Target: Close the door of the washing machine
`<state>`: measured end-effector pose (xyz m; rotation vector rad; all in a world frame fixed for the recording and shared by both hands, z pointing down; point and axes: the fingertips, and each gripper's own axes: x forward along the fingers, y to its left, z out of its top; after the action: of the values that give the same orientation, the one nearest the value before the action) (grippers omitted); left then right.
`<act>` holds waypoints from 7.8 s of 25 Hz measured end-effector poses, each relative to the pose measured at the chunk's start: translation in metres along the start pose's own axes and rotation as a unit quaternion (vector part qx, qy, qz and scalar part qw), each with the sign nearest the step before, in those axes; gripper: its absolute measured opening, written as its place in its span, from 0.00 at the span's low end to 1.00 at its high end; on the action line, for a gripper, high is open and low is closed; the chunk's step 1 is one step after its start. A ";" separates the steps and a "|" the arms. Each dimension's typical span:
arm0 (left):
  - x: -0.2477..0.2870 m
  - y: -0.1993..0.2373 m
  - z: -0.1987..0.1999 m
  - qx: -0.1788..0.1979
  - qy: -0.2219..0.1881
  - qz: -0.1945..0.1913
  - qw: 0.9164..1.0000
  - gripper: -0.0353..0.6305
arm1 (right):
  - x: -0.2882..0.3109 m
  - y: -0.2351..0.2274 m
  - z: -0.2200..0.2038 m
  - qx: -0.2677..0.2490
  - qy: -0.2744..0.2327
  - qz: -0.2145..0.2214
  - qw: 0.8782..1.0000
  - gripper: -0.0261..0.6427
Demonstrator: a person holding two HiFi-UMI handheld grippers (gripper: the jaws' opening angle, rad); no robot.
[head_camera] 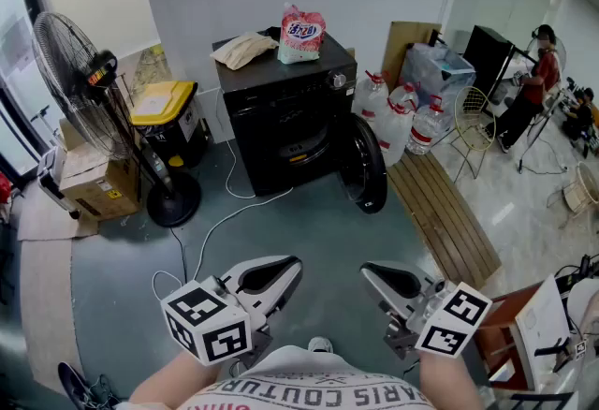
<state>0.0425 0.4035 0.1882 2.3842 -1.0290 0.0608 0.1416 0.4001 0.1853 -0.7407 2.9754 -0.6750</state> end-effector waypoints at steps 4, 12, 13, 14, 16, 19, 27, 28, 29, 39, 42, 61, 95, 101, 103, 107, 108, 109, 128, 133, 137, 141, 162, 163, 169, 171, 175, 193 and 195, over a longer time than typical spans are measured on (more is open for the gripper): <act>0.016 0.001 -0.002 0.004 0.001 0.005 1.000 0.12 | -0.006 -0.014 0.002 -0.001 -0.005 0.002 1.000 0.07; 0.056 -0.010 -0.002 0.014 0.007 -0.002 1.000 0.12 | -0.025 -0.050 0.007 0.004 -0.006 -0.002 1.000 0.07; 0.061 -0.013 -0.002 0.020 0.006 -0.005 1.000 0.12 | -0.028 -0.054 0.009 0.005 -0.008 -0.002 1.000 0.07; 0.066 -0.016 -0.001 0.024 0.005 -0.007 1.000 0.12 | -0.031 -0.058 0.011 0.005 -0.010 -0.002 1.000 0.07; 0.075 -0.019 0.000 0.029 0.004 -0.010 1.000 0.12 | -0.036 -0.066 0.012 0.007 -0.010 -0.006 1.000 0.07; 0.084 -0.020 -0.003 0.031 0.004 -0.007 0.999 0.12 | -0.042 -0.078 0.008 0.013 -0.003 -0.014 1.000 0.07; 0.107 0.008 -0.001 0.021 0.017 -0.002 1.000 0.12 | -0.021 -0.112 0.012 0.037 -0.004 -0.017 0.999 0.07; 0.111 0.014 0.000 0.018 0.019 -0.001 1.000 0.12 | -0.016 -0.117 0.012 0.042 -0.003 -0.018 0.999 0.07; 0.115 0.020 0.002 0.016 0.020 -0.001 1.000 0.12 | -0.012 -0.122 0.012 0.046 -0.001 -0.019 0.999 0.07; 0.180 0.109 0.033 -0.016 0.046 -0.013 0.999 0.12 | 0.045 -0.209 0.027 0.069 0.003 -0.055 0.996 0.07; 0.207 0.145 0.046 -0.020 0.059 -0.020 0.998 0.12 | 0.069 -0.247 0.029 0.086 0.001 -0.070 0.994 0.07; 0.321 0.300 0.045 -0.065 0.150 -0.025 0.986 0.12 | 0.119 -0.431 -0.003 0.074 0.072 -0.214 0.971 0.08; 0.371 0.407 -0.014 -0.165 0.201 0.156 0.953 0.12 | 0.126 -0.664 -0.158 0.037 0.348 -0.256 0.901 0.07; 0.366 0.416 -0.010 -0.170 0.195 0.167 0.951 0.12 | 0.133 -0.663 -0.164 0.038 0.360 -0.249 0.898 0.07; 0.363 0.418 -0.009 -0.172 0.192 0.171 0.951 0.12 | 0.134 -0.660 -0.166 0.039 0.366 -0.243 0.898 0.07; 0.361 0.421 -0.011 -0.177 0.189 0.175 0.950 0.12 | 0.139 -0.656 -0.170 0.029 0.382 -0.227 0.895 0.07; 0.360 0.421 -0.013 -0.179 0.188 0.175 0.950 0.12 | 0.141 -0.653 -0.171 0.029 0.385 -0.222 0.895 0.07; 0.358 0.422 -0.014 -0.182 0.187 0.176 0.949 0.12 | 0.144 -0.651 -0.172 0.030 0.388 -0.216 0.895 0.07; 0.314 0.450 -0.030 -0.230 0.146 0.251 0.929 0.12 | 0.229 -0.589 -0.189 0.009 0.428 -0.065 0.901 0.07; 0.302 0.454 -0.033 -0.248 0.127 0.282 0.918 0.12 | 0.258 -0.575 -0.189 0.004 0.429 -0.026 0.903 0.07; 0.292 0.456 -0.032 -0.260 0.108 0.305 0.910 0.12 | 0.279 -0.563 -0.189 0.009 0.428 0.004 0.904 0.07; 0.285 0.459 -0.033 -0.275 0.088 0.319 0.903 0.12 | 0.299 -0.554 -0.188 -0.003 0.429 0.032 0.903 0.07; 0.226 0.520 -0.021 -0.274 0.096 0.301 0.908 0.12 | 0.413 -0.528 -0.186 0.020 0.395 -0.028 0.918 0.07; 0.222 0.525 -0.020 -0.271 0.098 0.301 0.909 0.12 | 0.418 -0.528 -0.186 0.024 0.391 -0.034 0.919 0.07; 0.203 0.560 -0.012 -0.263 0.104 0.300 0.911 0.12 | 0.446 -0.529 -0.182 0.035 0.376 -0.060 0.924 0.07; 0.198 0.570 -0.012 -0.260 0.106 0.303 0.911 0.12 | 0.454 -0.529 -0.181 0.034 0.372 -0.063 0.925 0.07; 0.193 0.584 -0.015 -0.263 0.110 0.300 0.910 0.12 | 0.472 -0.533 -0.178 0.034 0.366 -0.070 0.928 0.07; 0.149 0.627 -0.017 -0.257 0.110 0.324 0.904 0.12 | 0.537 -0.552 -0.164 0.053 0.311 -0.110 0.942 0.07; 0.145 0.630 -0.018 -0.256 0.111 0.325 0.903 0.12 | 0.543 -0.555 -0.163 0.055 0.307 -0.113 0.943 0.07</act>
<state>-0.2846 -0.0394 0.5271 1.4561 -1.4685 0.2609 -0.1104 -0.2184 0.6138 -1.0368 3.3688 -1.2901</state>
